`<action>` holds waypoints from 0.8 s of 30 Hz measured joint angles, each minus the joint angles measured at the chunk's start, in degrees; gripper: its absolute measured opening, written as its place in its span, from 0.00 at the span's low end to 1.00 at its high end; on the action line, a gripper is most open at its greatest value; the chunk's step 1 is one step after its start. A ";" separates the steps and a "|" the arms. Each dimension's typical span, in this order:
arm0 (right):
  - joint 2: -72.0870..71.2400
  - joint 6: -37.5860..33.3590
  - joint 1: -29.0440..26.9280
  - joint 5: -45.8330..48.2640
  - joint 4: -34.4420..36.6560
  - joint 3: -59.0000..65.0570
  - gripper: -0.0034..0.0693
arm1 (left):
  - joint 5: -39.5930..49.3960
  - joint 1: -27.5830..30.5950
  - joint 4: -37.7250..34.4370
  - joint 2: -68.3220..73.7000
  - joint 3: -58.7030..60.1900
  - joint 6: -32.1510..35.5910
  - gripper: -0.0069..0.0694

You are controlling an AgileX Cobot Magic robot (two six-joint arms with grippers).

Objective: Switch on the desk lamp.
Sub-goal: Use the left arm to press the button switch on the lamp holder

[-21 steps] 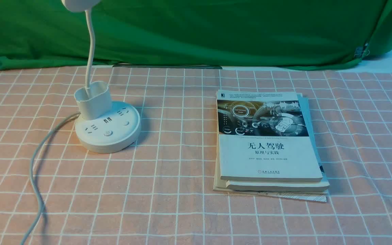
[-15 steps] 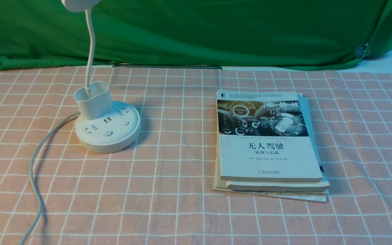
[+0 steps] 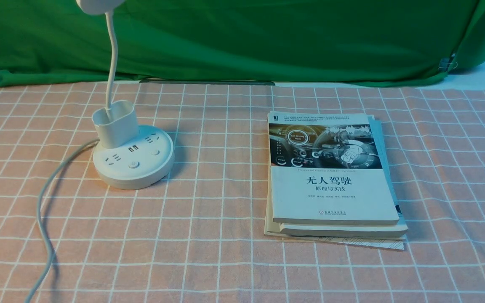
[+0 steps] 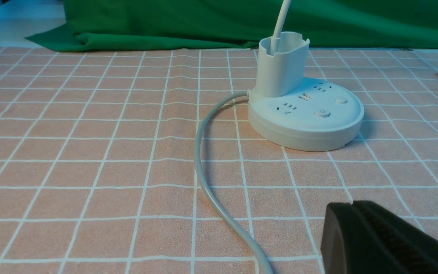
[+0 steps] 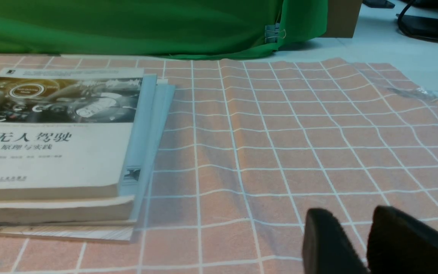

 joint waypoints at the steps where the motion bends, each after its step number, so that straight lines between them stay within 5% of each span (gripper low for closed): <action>1: 0.00 0.00 0.00 0.00 0.00 0.00 0.37 | 0.00 0.00 0.00 0.00 0.00 0.00 0.12; 15: 0.00 0.00 0.00 0.00 0.00 0.00 0.37 | -4.03 0.00 0.22 0.00 0.00 0.00 0.12; 24: 0.00 0.00 0.00 0.00 0.00 0.00 0.37 | -37.78 0.00 0.66 0.00 0.00 0.00 0.12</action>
